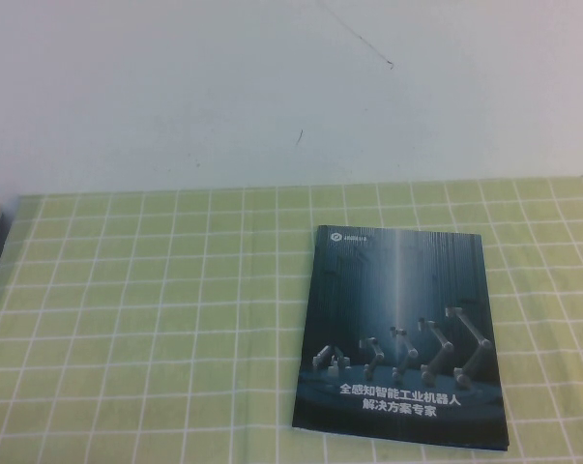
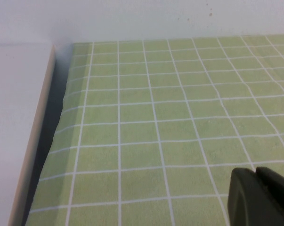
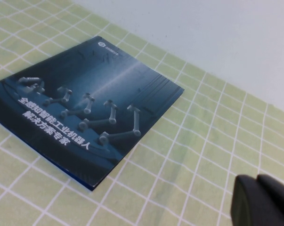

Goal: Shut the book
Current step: 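Close the open booklet and leave it lying on the table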

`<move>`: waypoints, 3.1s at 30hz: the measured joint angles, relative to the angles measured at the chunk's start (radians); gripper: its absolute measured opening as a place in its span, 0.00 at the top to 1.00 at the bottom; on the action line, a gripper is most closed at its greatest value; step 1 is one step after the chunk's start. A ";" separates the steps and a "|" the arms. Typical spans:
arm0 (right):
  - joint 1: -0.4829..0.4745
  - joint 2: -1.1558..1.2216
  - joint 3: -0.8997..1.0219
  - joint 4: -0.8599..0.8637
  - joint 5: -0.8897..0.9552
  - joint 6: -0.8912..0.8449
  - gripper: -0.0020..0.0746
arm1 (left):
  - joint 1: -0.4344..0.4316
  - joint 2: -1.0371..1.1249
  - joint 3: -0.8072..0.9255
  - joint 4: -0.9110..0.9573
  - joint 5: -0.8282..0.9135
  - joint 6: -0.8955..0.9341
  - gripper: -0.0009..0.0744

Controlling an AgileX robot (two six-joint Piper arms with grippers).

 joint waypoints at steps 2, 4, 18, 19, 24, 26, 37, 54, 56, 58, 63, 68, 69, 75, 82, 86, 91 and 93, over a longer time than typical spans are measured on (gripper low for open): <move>0.000 0.000 0.000 0.000 0.000 0.000 0.98 | 0.000 0.000 0.000 0.000 0.002 0.000 0.99; 0.000 0.000 0.000 0.000 0.000 0.000 0.98 | 0.000 0.000 0.000 0.000 0.002 0.000 0.99; 0.000 -0.051 0.111 -0.157 -0.147 0.311 0.98 | 0.000 0.000 0.000 -0.002 0.002 0.000 0.99; 0.000 -0.060 0.132 -0.217 -0.162 0.403 0.98 | 0.000 0.000 0.000 -0.002 0.002 0.000 0.99; 0.002 -0.099 0.261 -0.439 -0.268 0.660 0.98 | 0.000 0.000 0.000 -0.002 0.002 0.000 0.99; 0.002 -0.100 0.305 -0.464 -0.328 0.679 0.98 | 0.000 0.000 0.000 -0.002 0.002 -0.003 0.99; 0.021 -0.100 0.377 -0.451 -0.381 0.659 0.98 | 0.000 0.000 0.000 -0.002 0.002 -0.017 0.99; -0.044 -0.100 0.377 -0.392 -0.385 0.659 0.98 | 0.000 0.000 0.000 -0.002 0.002 -0.017 0.99; -0.044 -0.100 0.377 -0.392 -0.385 0.659 0.98 | 0.000 0.000 0.000 -0.002 0.002 -0.017 0.99; -0.044 -0.100 0.379 -0.390 -0.385 0.659 0.98 | 0.000 0.000 0.000 -0.002 0.002 -0.017 0.99; -0.044 -0.100 0.379 -0.390 -0.385 0.659 0.98 | 0.000 0.000 0.000 -0.002 0.002 -0.017 0.99; -0.044 -0.100 0.379 -0.388 -0.385 0.659 0.98 | 0.000 0.000 0.000 -0.002 0.002 -0.017 0.99; -0.044 -0.100 0.379 -0.388 -0.385 0.659 0.98 | 0.000 0.000 0.000 -0.002 0.002 -0.017 0.99; -0.044 -0.100 0.379 -0.388 -0.387 0.659 0.98 | 0.000 0.000 0.000 -0.002 0.002 -0.017 0.99; 0.015 -0.100 0.379 -0.388 -0.387 0.659 0.98 | -0.016 0.000 0.000 -0.002 0.006 -0.017 0.99; 0.022 -0.100 0.379 -0.386 -0.387 0.659 0.98 | -0.017 0.000 -0.001 -0.002 0.006 -0.017 0.99; 0.022 -0.100 0.379 -0.386 -0.387 0.659 0.98 | -0.017 0.000 -0.001 -0.002 0.006 -0.017 0.99; 0.022 -0.100 0.379 -0.386 -0.387 0.659 0.98 | -0.018 0.000 -0.001 -0.002 0.006 -0.017 0.99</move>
